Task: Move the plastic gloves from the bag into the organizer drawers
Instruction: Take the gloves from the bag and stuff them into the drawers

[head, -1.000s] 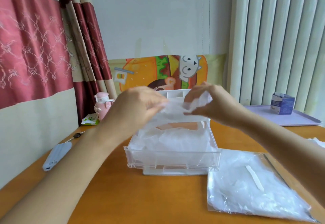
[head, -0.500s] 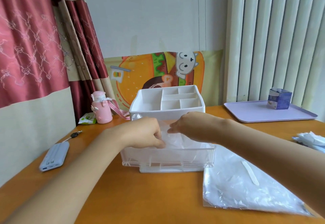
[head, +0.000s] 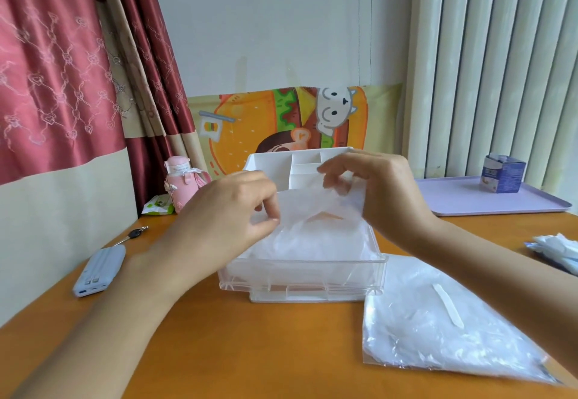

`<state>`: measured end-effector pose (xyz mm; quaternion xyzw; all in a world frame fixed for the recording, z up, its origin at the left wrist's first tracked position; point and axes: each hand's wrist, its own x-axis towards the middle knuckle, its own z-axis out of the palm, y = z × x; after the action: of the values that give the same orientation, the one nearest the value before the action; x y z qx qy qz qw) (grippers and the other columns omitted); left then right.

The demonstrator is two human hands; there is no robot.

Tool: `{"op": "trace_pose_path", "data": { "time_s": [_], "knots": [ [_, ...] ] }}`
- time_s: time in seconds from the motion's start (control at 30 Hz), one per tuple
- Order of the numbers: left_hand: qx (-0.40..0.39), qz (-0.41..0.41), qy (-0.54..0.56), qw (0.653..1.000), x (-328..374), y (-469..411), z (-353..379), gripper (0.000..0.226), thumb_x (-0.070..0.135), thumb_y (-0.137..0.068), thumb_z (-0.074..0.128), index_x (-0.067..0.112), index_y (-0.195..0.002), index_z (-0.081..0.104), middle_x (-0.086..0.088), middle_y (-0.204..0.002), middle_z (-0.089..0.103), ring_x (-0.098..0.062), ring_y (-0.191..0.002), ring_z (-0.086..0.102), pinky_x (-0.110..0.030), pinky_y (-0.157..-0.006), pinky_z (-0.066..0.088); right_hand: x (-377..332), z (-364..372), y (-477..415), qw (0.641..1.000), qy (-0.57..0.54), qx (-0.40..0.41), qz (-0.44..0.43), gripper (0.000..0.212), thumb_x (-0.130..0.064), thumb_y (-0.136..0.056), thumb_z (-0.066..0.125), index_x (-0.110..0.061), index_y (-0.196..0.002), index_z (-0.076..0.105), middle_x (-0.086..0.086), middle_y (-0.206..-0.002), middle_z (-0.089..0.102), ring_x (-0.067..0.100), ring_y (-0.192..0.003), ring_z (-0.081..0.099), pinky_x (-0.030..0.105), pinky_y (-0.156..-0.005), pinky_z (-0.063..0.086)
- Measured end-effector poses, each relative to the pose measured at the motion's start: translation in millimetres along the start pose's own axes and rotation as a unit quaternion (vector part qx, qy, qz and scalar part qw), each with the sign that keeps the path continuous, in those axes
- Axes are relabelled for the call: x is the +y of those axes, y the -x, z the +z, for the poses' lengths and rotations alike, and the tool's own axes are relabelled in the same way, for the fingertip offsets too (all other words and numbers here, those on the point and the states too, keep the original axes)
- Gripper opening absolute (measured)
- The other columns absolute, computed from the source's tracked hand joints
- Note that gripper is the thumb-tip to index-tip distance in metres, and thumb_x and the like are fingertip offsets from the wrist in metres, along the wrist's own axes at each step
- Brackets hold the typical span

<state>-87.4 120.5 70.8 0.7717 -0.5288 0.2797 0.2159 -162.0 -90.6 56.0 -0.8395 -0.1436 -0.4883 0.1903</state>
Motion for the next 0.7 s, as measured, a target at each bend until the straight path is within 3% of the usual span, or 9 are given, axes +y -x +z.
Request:
{"op": "trace_pose_path", "data": {
  "time_s": [0.07, 0.13, 0.23, 0.33, 0.43, 0.53, 0.57, 0.63, 0.7],
  "knots": [
    [0.015, 0.061, -0.018, 0.998, 6, 12, 0, 0.031, 0.005, -0.071, 0.075, 0.025, -0.067, 0.052, 0.012, -0.078, 0.059, -0.01, -0.078, 0.056, -0.038, -0.06, 0.051, 1, -4, 7, 0.997, 0.014, -0.022, -0.071, 0.015, -0.008, -0.086, 0.062, -0.012, -0.075, 0.071, -0.003, -0.104, 0.07, 0.008, -0.086, 0.066, 0.027, -0.073, 0.054],
    [-0.019, 0.089, -0.034, 0.995, 8, 18, 6, 0.03, 0.011, -0.072, 0.07, 0.03, -0.068, 0.046, 0.013, -0.082, 0.06, -0.006, -0.084, 0.053, -0.037, -0.061, 0.053, 6, -5, 12, 0.985, 0.074, -0.077, -0.137, 0.013, -0.01, -0.086, 0.066, -0.015, -0.077, 0.074, 0.002, -0.118, 0.066, 0.02, -0.099, 0.065, 0.036, -0.076, 0.054],
    [-0.112, 0.029, -0.049, 0.992, 11, 18, 11, 0.029, 0.017, -0.083, 0.063, 0.033, -0.072, 0.041, 0.014, -0.092, 0.059, -0.003, -0.095, 0.05, -0.03, -0.075, 0.049, 14, -2, 11, 0.955, 0.157, -0.166, -0.19, 0.011, -0.011, -0.08, 0.076, -0.021, -0.08, 0.077, 0.006, -0.114, 0.062, 0.027, -0.102, 0.054, 0.038, -0.076, 0.05],
    [-0.17, -0.053, -0.055, 0.983, 14, 9, 12, 0.018, 0.026, -0.085, 0.058, 0.033, -0.076, 0.044, 0.013, -0.095, 0.056, -0.006, -0.092, 0.053, -0.029, -0.08, 0.047, 19, -2, 9, 0.928, 0.192, -0.255, -0.191, 0.023, -0.005, -0.072, 0.08, -0.027, -0.078, 0.077, 0.0, -0.102, 0.062, 0.02, -0.09, 0.047, 0.025, -0.069, 0.038],
    [-0.228, -0.072, -0.026, 0.971, 11, -1, 14, 0.01, 0.024, -0.083, 0.058, 0.031, -0.081, 0.053, 0.014, -0.095, 0.061, -0.005, -0.089, 0.055, -0.029, -0.077, 0.049, 17, 1, 8, 0.898, 0.236, -0.333, -0.166, 0.031, 0.0, -0.072, 0.077, -0.028, -0.087, 0.077, -0.003, -0.099, 0.066, 0.02, -0.086, 0.06, 0.022, -0.061, 0.039],
    [-0.302, -0.103, 0.008, 0.948, 6, -12, 17, 0.001, 0.034, -0.087, 0.059, 0.034, -0.086, 0.059, 0.02, -0.098, 0.06, 0.004, -0.09, 0.052, -0.016, -0.076, 0.043, 11, 8, 2, 0.878, 0.26, -0.39, -0.098, 0.044, 0.0, -0.088, 0.057, -0.028, -0.12, 0.066, -0.005, -0.121, 0.064, 0.019, -0.11, 0.06, 0.024, -0.088, 0.046],
    [-0.326, -0.116, 0.036, 0.938, 5, -15, 17, 0.012, 0.046, -0.088, 0.058, 0.035, -0.087, 0.062, 0.022, -0.098, 0.061, 0.006, -0.092, 0.054, -0.016, -0.08, 0.043, 8, 10, 0, 0.868, 0.27, -0.41, -0.078, 0.047, 0.001, -0.089, 0.052, -0.029, -0.124, 0.063, -0.004, -0.124, 0.063, 0.019, -0.112, 0.059, 0.024, -0.089, 0.045],
    [-0.345, -0.151, 0.147, 0.915, 6, -21, 17, 0.048, 0.071, -0.081, 0.044, 0.032, -0.088, 0.07, 0.018, -0.096, 0.068, 0.004, -0.093, 0.06, -0.022, -0.089, 0.046, 5, 12, -3, 0.872, 0.263, -0.411, -0.05, 0.049, 0.001, -0.09, 0.049, -0.029, -0.126, 0.062, -0.003, -0.12, 0.065, 0.018, -0.103, 0.06, 0.018, -0.072, 0.037],
    [-0.301, -0.184, 0.243, 0.903, 6, -24, 17, 0.067, 0.07, -0.078, 0.031, 0.02, -0.086, 0.075, 0.008, -0.089, 0.074, -0.004, -0.087, 0.067, -0.025, -0.089, 0.05, 9, 15, -4, 0.889, 0.229, -0.394, -0.028, 0.05, 0.003, -0.088, 0.052, -0.028, -0.124, 0.063, -0.001, -0.113, 0.068, 0.018, -0.089, 0.06, 0.015, -0.062, 0.031]
  ]
}}
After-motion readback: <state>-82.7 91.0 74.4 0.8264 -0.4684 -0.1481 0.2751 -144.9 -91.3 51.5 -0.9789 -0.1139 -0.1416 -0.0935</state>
